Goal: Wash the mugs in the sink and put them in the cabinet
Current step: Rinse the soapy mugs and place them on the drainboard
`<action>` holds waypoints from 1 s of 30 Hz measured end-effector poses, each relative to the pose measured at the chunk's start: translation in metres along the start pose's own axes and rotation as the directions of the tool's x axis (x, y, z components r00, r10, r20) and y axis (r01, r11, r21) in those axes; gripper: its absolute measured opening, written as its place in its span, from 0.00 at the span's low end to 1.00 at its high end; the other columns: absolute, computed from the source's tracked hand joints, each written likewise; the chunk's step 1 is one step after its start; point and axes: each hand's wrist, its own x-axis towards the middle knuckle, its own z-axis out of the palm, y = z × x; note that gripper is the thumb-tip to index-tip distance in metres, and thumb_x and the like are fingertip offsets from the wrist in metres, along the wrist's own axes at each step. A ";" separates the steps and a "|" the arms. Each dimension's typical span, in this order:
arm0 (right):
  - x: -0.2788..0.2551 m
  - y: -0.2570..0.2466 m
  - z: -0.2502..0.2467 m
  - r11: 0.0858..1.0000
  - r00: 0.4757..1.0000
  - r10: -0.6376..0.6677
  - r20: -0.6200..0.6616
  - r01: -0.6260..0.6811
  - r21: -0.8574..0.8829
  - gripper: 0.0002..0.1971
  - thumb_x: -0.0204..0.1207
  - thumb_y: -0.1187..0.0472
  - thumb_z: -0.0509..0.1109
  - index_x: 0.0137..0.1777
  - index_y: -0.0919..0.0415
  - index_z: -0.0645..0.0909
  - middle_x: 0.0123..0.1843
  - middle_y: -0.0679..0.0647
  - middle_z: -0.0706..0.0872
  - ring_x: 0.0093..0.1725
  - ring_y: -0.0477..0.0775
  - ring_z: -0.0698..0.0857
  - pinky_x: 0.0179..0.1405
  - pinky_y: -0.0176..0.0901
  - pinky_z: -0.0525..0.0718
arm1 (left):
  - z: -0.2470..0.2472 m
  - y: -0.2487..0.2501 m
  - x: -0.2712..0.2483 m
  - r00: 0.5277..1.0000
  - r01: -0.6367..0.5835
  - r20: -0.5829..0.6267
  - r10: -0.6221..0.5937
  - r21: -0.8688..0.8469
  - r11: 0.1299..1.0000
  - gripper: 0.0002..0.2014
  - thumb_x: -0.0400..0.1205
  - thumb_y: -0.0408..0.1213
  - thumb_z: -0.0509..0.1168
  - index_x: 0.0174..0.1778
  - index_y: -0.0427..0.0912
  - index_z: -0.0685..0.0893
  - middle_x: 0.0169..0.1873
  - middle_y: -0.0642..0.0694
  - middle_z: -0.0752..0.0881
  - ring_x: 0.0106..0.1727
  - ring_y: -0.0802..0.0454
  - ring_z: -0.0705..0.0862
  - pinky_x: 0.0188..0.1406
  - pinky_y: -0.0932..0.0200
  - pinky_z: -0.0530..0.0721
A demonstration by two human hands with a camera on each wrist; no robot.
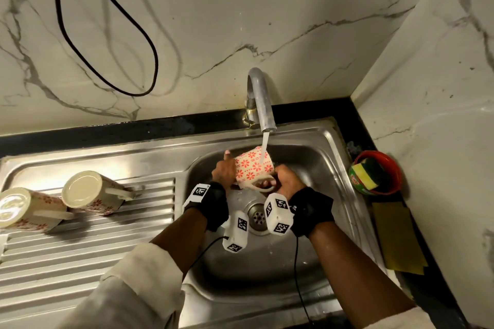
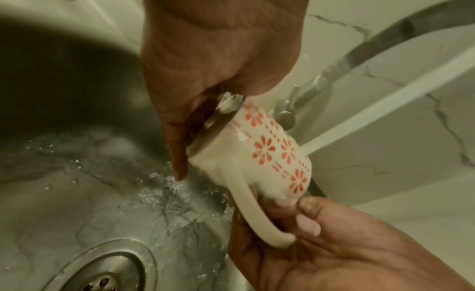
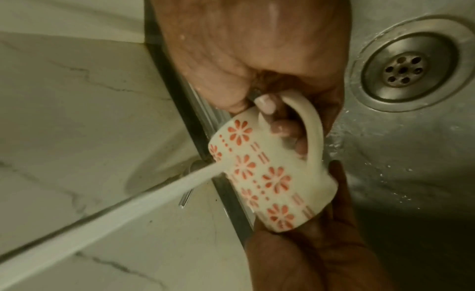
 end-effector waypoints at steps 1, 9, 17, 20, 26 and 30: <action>0.005 0.001 0.001 0.998 0.998 -0.053 -0.021 0.052 -0.036 0.17 0.75 0.63 0.55 0.52 0.72 0.82 0.43 0.65 0.85 0.32 0.55 0.79 0.53 0.47 0.86 | 0.000 -0.004 0.001 0.999 0.036 0.021 -0.036 -0.016 0.999 0.22 0.89 0.51 0.53 0.65 0.34 0.77 0.70 0.30 0.79 0.68 0.32 0.80 0.68 0.36 0.80; -0.004 0.001 -0.013 0.813 0.871 -0.473 -0.134 0.374 -0.446 0.15 0.77 0.66 0.62 0.61 0.63 0.84 0.54 0.61 0.89 0.48 0.60 0.89 0.31 0.45 0.90 | 0.021 0.007 0.001 0.978 0.111 0.198 -0.066 -0.226 0.968 0.37 0.84 0.68 0.43 0.72 0.43 0.76 0.59 0.33 0.86 0.59 0.37 0.85 0.52 0.40 0.88; -0.020 -0.003 -0.020 0.235 0.594 -0.779 0.202 0.575 -0.784 0.12 0.82 0.63 0.65 0.63 0.60 0.83 0.55 0.57 0.89 0.52 0.53 0.85 0.49 0.43 0.80 | 0.022 0.002 0.004 0.976 0.119 0.200 -0.086 -0.163 0.979 0.34 0.86 0.66 0.42 0.72 0.43 0.75 0.62 0.32 0.84 0.60 0.34 0.84 0.45 0.41 0.88; -0.021 0.003 -0.019 0.021 0.562 -0.723 0.402 0.599 -0.800 0.14 0.82 0.61 0.63 0.65 0.54 0.83 0.54 0.56 0.90 0.52 0.57 0.87 0.51 0.48 0.84 | 0.012 -0.009 0.021 0.994 0.074 0.085 -0.069 -0.061 0.995 0.38 0.84 0.68 0.48 0.73 0.39 0.76 0.64 0.29 0.83 0.61 0.31 0.85 0.43 0.38 0.90; -0.017 0.002 0.005 -0.020 0.701 -0.626 0.343 0.425 -0.905 0.16 0.81 0.62 0.62 0.67 0.59 0.81 0.61 0.63 0.87 0.62 0.67 0.83 0.60 0.55 0.82 | -0.002 -0.017 0.030 0.996 0.084 -0.028 -0.085 -0.020 0.996 0.48 0.75 0.78 0.41 0.71 0.40 0.78 0.64 0.29 0.82 0.64 0.30 0.82 0.64 0.32 0.81; -0.016 -0.006 -0.006 0.039 0.795 -0.440 0.417 0.481 -0.876 0.10 0.80 0.60 0.66 0.56 0.56 0.87 0.53 0.56 0.90 0.51 0.57 0.87 0.52 0.53 0.87 | -0.013 -0.014 0.025 0.996 0.015 -0.087 -0.010 0.062 0.998 0.42 0.82 0.70 0.44 0.70 0.35 0.78 0.66 0.31 0.82 0.66 0.32 0.81 0.70 0.36 0.77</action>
